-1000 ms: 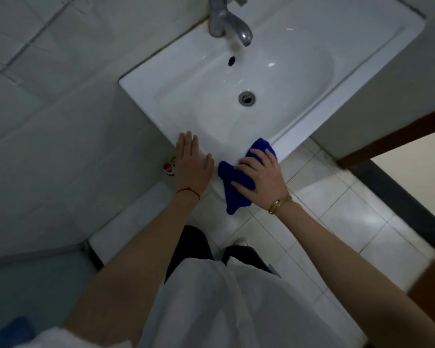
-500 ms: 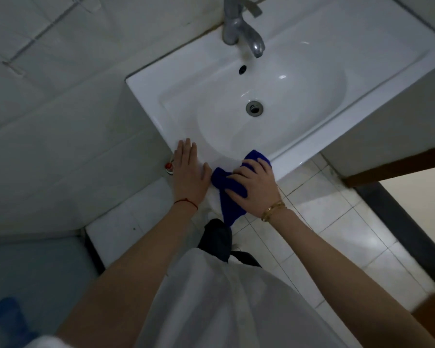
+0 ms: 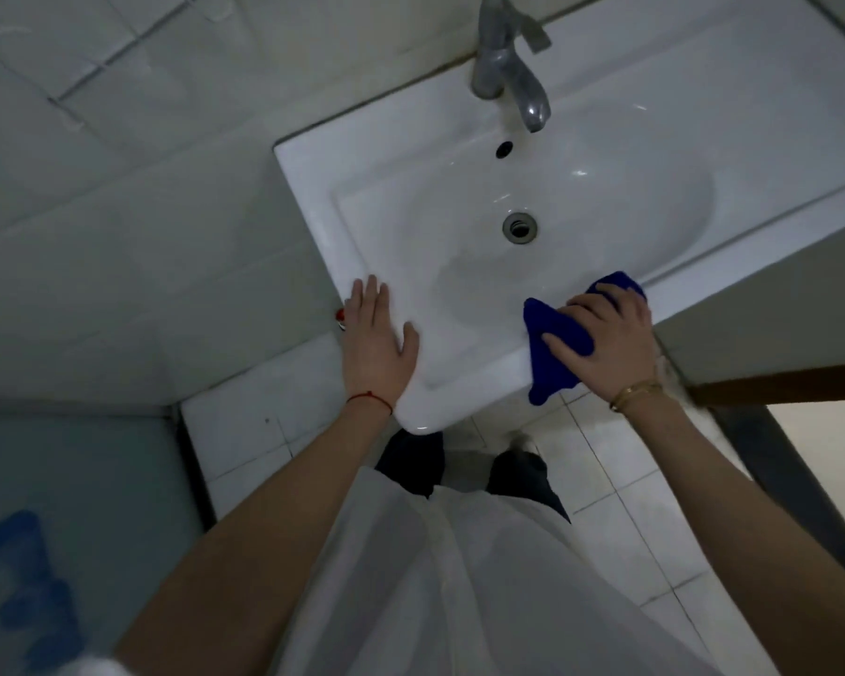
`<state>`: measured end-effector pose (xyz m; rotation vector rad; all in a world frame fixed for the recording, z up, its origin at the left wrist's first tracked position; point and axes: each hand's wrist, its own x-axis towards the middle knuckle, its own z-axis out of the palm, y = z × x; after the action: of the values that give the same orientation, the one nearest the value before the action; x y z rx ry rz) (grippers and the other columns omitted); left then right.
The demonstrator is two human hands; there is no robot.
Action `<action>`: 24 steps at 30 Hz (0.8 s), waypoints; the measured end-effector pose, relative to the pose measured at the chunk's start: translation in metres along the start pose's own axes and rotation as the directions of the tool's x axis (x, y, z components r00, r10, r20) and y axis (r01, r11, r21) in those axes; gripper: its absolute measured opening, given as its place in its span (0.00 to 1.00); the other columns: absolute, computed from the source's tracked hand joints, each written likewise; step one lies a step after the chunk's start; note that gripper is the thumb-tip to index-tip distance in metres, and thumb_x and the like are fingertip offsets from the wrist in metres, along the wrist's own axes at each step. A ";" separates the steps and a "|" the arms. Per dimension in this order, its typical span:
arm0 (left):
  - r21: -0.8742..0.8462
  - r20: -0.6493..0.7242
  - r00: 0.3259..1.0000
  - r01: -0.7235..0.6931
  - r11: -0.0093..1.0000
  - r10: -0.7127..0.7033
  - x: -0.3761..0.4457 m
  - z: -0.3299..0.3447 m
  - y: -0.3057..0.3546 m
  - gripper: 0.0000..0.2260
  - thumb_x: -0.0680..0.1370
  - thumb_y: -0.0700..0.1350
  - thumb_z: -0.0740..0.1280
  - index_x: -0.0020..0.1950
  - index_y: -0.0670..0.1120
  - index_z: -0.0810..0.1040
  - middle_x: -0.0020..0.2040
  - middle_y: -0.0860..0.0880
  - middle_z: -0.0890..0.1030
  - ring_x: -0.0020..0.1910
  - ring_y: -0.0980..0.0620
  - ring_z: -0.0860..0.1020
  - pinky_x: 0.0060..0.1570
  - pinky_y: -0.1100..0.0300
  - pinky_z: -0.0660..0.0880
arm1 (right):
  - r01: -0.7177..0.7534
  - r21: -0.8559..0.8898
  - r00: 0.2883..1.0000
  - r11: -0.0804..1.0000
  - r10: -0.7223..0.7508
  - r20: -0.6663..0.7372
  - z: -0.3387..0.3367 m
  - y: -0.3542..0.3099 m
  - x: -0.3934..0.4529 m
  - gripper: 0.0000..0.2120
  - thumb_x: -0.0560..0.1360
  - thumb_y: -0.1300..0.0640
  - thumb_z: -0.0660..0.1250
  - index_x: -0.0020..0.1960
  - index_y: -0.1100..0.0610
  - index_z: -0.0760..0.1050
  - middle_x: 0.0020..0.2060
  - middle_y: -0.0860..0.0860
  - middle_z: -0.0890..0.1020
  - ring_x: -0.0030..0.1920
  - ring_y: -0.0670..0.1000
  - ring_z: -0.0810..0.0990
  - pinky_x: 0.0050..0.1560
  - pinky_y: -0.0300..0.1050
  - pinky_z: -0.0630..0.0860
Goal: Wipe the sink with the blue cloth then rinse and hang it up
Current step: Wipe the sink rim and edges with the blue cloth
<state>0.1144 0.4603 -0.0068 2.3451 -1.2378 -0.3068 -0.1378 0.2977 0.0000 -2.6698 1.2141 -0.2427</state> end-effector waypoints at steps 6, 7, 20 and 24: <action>-0.057 -0.117 0.974 0.186 0.981 -0.192 -0.025 0.020 0.035 0.26 0.82 0.44 0.60 0.77 0.36 0.58 0.79 0.40 0.57 0.79 0.43 0.53 0.77 0.46 0.52 | 0.315 0.082 0.933 0.945 -0.325 0.155 0.001 -0.014 -0.005 0.32 0.69 0.27 0.60 0.63 0.48 0.75 0.59 0.48 0.78 0.65 0.58 0.70 0.71 0.59 0.59; -0.062 -0.136 0.967 0.209 0.976 -0.216 -0.031 0.024 0.041 0.26 0.82 0.43 0.59 0.77 0.36 0.57 0.79 0.40 0.57 0.79 0.43 0.53 0.77 0.47 0.52 | 0.371 0.087 0.905 0.925 -0.381 0.190 -0.001 -0.005 -0.003 0.34 0.69 0.27 0.59 0.65 0.48 0.74 0.61 0.48 0.77 0.66 0.57 0.69 0.71 0.58 0.58; -0.028 -0.262 0.900 0.352 0.935 -0.347 -0.053 0.042 0.055 0.27 0.80 0.43 0.59 0.78 0.38 0.57 0.79 0.42 0.57 0.79 0.46 0.52 0.78 0.54 0.51 | 0.418 0.032 0.900 0.908 -0.419 0.125 -0.017 0.084 0.024 0.34 0.68 0.26 0.58 0.63 0.48 0.74 0.58 0.49 0.78 0.62 0.58 0.71 0.65 0.56 0.62; -0.025 -0.261 0.896 0.366 0.930 -0.359 -0.053 0.042 0.057 0.27 0.81 0.45 0.57 0.79 0.40 0.55 0.80 0.45 0.56 0.79 0.49 0.50 0.77 0.57 0.50 | 0.522 0.091 0.827 0.848 -0.530 0.189 -0.003 0.014 0.019 0.35 0.67 0.24 0.57 0.60 0.47 0.76 0.55 0.46 0.80 0.57 0.55 0.74 0.61 0.54 0.63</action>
<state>0.0265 0.4641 -0.0154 2.5329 -0.6799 -0.0934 -0.1363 0.2735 0.0003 -2.8532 0.3833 -0.0558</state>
